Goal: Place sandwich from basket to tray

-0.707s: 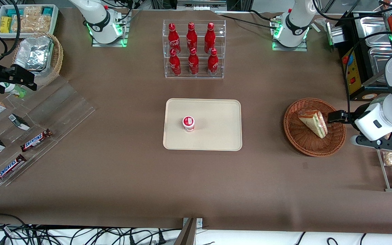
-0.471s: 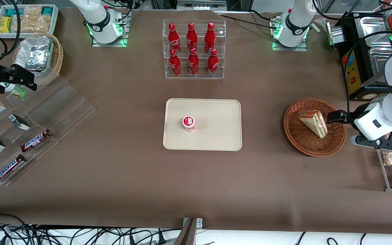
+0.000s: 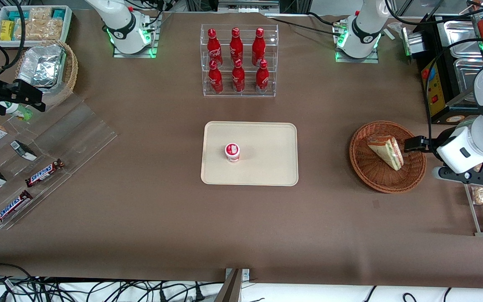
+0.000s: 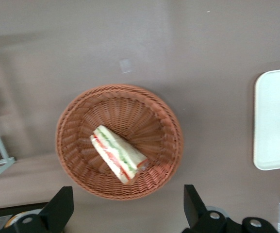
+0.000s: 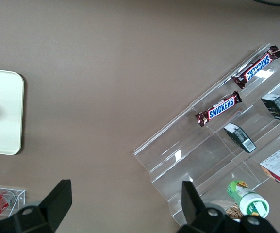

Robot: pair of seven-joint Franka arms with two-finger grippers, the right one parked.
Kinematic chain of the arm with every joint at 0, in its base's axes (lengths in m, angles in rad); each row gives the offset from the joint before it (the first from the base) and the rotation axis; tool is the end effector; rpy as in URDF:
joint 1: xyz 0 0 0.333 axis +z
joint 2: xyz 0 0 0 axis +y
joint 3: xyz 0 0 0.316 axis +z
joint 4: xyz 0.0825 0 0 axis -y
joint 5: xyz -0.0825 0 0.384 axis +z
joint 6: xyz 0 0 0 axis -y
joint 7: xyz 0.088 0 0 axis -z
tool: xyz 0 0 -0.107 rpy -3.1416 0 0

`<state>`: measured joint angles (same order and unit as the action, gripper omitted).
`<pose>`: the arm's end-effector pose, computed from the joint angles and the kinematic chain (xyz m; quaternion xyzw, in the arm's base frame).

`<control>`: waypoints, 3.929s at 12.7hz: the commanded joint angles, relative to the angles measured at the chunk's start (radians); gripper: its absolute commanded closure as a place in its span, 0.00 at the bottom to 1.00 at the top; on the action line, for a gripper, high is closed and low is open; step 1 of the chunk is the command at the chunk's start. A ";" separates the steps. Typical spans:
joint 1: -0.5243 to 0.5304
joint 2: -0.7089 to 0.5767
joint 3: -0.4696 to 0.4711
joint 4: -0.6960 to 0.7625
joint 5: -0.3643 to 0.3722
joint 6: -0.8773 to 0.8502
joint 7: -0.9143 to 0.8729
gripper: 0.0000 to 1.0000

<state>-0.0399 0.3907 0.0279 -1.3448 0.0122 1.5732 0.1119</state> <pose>0.6584 -0.0097 0.4925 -0.9947 0.0628 0.0815 0.0074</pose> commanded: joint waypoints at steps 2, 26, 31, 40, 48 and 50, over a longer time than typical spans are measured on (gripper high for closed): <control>0.005 0.016 0.009 -0.005 0.035 -0.007 -0.312 0.00; 0.026 -0.173 -0.019 -0.865 0.172 0.764 -0.930 0.00; 0.028 -0.171 -0.025 -0.905 0.236 0.797 -0.968 0.00; 0.034 -0.165 -0.026 -0.901 0.250 0.800 -1.032 0.62; 0.028 -0.190 -0.141 -0.708 0.249 0.563 -0.994 0.62; 0.026 -0.190 -0.177 -0.613 0.230 0.449 -0.945 0.62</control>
<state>-0.0152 0.2084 -0.1222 -2.0418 0.2346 2.1251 -0.8833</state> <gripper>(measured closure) 0.617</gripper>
